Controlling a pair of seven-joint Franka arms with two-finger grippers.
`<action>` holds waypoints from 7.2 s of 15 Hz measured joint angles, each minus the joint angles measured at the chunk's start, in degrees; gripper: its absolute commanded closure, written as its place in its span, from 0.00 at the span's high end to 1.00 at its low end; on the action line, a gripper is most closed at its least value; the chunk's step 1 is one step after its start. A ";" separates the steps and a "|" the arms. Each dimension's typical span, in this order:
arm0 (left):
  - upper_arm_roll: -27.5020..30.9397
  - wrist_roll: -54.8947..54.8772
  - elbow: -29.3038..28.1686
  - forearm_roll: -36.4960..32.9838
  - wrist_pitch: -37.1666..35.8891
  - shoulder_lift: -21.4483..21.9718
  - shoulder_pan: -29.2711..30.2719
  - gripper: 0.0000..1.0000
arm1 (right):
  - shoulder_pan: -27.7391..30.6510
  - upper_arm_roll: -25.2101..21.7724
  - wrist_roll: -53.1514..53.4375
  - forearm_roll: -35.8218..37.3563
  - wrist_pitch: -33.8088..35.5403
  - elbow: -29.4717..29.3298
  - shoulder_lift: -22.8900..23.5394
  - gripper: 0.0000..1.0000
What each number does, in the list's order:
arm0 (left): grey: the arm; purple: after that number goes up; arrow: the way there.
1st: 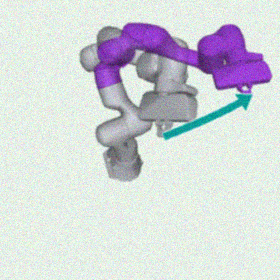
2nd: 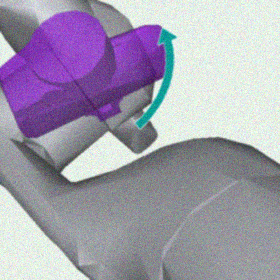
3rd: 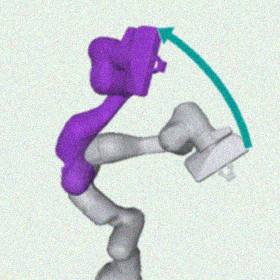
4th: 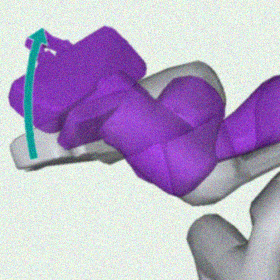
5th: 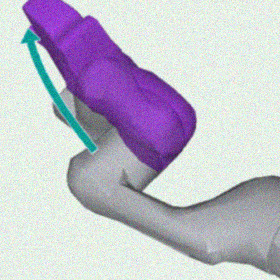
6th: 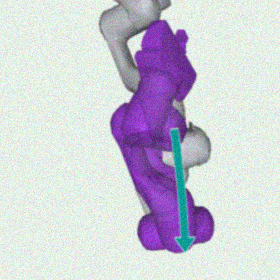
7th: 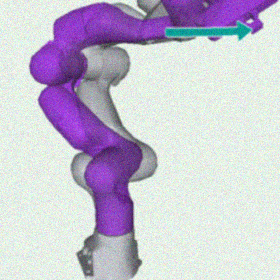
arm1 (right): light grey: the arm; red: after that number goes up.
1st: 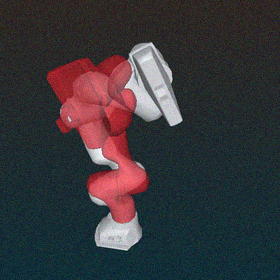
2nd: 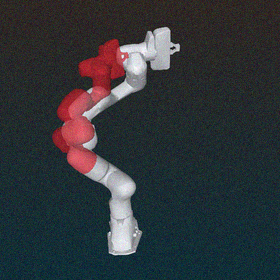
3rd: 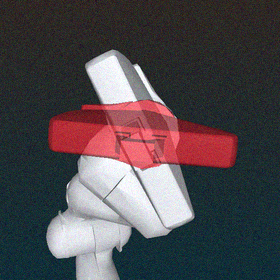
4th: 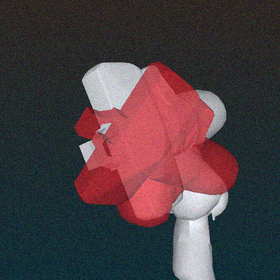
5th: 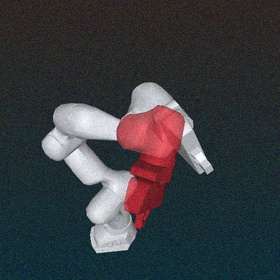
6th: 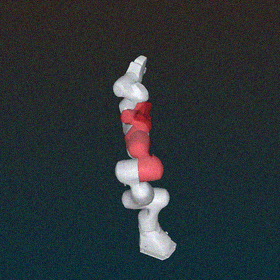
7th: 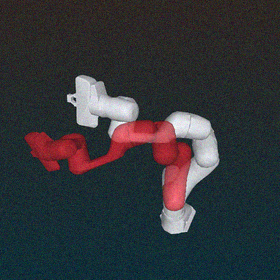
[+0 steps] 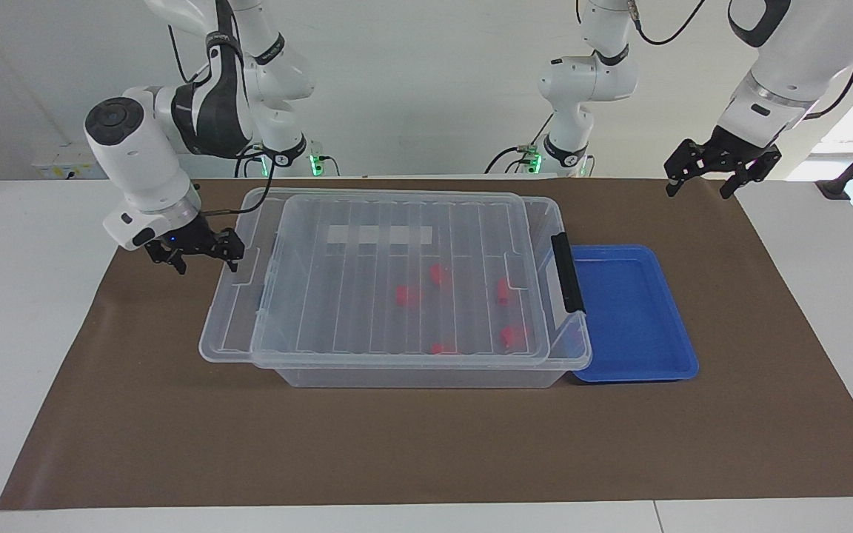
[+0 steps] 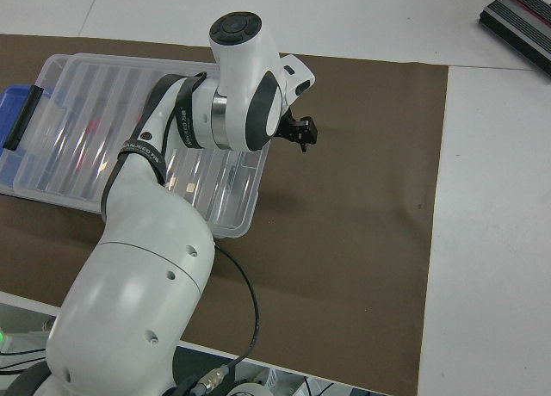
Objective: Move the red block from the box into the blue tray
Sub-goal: 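Slide the clear lid away from the blue tray with the right gripper, then reach the left gripper over the box toward the red blocks, then lower the left gripper into the box and grasp a red block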
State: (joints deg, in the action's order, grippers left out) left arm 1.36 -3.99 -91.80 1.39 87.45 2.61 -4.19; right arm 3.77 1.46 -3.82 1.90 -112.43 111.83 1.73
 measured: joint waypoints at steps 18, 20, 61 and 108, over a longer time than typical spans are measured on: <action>-0.25 0.00 -0.79 0.00 0.55 0.61 -0.06 1.00 | 0.19 -4.84 -7.91 0.00 0.00 0.00 -0.12 1.00; -0.29 0.00 -0.79 0.00 0.96 0.61 -0.10 1.00 | 0.20 -5.43 -9.02 0.00 0.00 0.00 -0.12 1.00; -1.47 24.29 -25.52 -0.24 40.37 -7.67 -24.66 1.00 | -0.68 -3.30 -0.32 -0.40 23.30 -19.36 -1.62 1.00; -1.85 28.04 -32.08 -1.30 49.07 -12.35 -27.95 0.34 | -2.08 -6.86 2.04 -1.16 16.36 -9.38 -3.40 1.00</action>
State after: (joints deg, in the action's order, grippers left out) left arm -0.49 24.05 -123.88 0.09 136.51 -9.74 -32.15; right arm 1.69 -5.40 -1.78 0.73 -96.07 102.44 -1.67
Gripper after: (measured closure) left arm 0.388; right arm 0.000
